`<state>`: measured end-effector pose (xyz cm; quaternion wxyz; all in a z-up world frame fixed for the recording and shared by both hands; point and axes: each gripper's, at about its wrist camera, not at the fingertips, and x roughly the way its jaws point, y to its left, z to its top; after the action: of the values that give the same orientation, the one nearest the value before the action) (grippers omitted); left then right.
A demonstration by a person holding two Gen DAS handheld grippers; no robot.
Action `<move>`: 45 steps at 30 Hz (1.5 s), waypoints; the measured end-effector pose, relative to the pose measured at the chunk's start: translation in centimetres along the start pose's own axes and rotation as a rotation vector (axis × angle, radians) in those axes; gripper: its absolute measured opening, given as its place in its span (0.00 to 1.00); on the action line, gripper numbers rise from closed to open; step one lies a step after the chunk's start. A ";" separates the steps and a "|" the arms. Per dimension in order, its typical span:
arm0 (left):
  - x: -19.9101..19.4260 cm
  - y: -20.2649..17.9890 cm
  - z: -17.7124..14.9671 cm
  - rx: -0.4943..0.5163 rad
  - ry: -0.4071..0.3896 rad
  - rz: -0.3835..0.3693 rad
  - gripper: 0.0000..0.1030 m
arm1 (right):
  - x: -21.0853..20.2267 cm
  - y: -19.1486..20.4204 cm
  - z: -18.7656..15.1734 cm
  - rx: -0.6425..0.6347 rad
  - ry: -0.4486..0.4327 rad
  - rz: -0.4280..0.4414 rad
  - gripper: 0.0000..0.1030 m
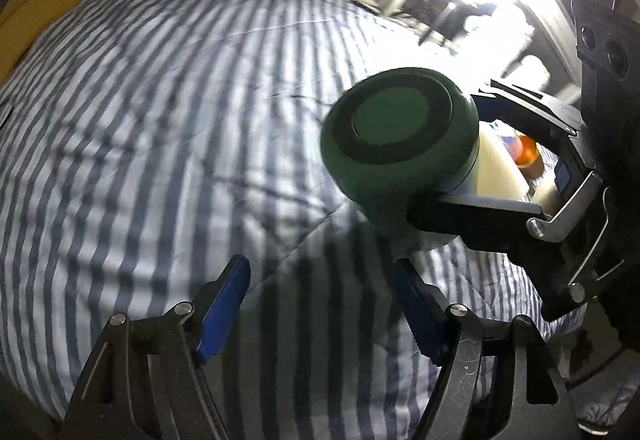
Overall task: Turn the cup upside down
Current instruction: 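Lower the green bottle upright onto the bed with the left tool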
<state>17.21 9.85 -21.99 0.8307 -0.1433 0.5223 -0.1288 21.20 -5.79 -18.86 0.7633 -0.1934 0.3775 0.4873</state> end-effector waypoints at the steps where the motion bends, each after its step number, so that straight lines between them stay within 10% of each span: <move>1: 0.3 -0.6 0.4 0.027 0.004 -0.009 0.74 | -0.4 -0.2 -0.3 0.033 -0.019 -0.006 0.75; 21: 3.2 -10.2 0.4 0.393 0.036 -0.086 0.70 | -7.2 2.2 -9.2 0.349 -0.299 -0.181 0.73; 45: 2.5 -14.9 -2.6 0.510 0.018 -0.146 0.67 | -11.2 2.9 -12.8 0.444 -0.321 -0.296 0.73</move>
<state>14.92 -5.15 -19.56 0.8238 0.0342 0.4686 -0.3172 10.91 -19.67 -18.26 0.8994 0.0049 0.3171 0.3007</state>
